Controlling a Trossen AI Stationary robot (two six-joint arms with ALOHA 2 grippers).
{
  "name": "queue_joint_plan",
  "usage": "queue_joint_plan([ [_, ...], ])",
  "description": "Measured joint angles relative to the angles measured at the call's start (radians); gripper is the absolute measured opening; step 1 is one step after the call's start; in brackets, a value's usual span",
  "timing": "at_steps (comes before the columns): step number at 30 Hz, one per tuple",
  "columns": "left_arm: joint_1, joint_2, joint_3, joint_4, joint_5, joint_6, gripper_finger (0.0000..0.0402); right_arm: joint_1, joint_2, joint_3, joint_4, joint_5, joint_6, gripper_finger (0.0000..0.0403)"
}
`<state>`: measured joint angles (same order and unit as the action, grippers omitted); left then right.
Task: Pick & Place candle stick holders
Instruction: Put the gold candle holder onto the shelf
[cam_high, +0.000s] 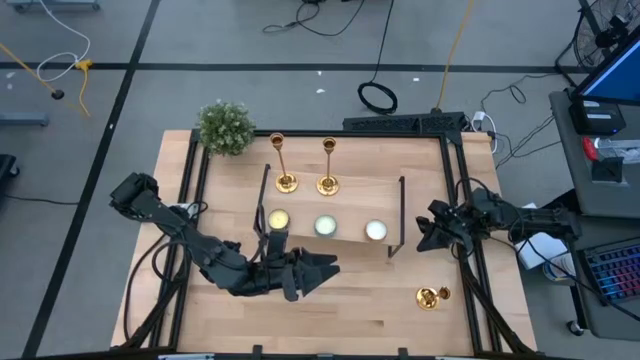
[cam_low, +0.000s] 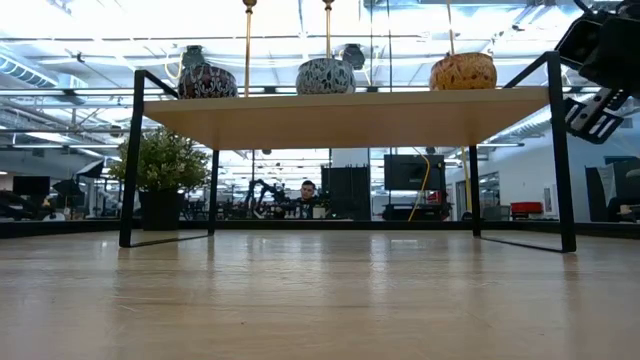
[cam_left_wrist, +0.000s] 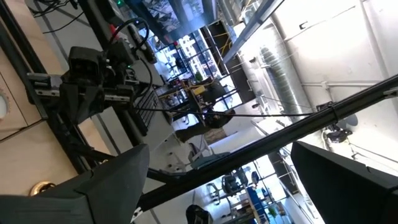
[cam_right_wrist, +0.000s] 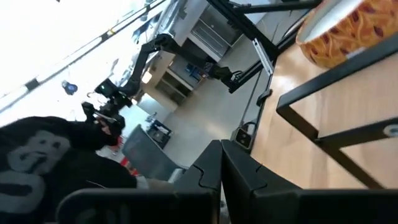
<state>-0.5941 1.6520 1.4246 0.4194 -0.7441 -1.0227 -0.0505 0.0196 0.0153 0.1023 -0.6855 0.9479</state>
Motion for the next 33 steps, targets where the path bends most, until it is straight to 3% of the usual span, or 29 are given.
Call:
queue_joint_plan([
  [16, -0.022, 0.0, 0.0, 0.0, -0.026, 0.033, 0.0397, 0.106, 0.001, 0.183, 0.076, 0.07, 0.16, 0.0],
  [25, -0.026, 0.0, 0.0, -0.001, -0.026, 0.035, 0.0397, 0.188, 0.0, 0.186, -0.059, 0.287, 0.5, 0.0],
  [33, -0.037, 0.0, 0.0, -0.008, -0.015, 0.118, 0.0397, 0.26, 0.0, 0.186, -0.084, 0.302, 0.746, 0.0],
])
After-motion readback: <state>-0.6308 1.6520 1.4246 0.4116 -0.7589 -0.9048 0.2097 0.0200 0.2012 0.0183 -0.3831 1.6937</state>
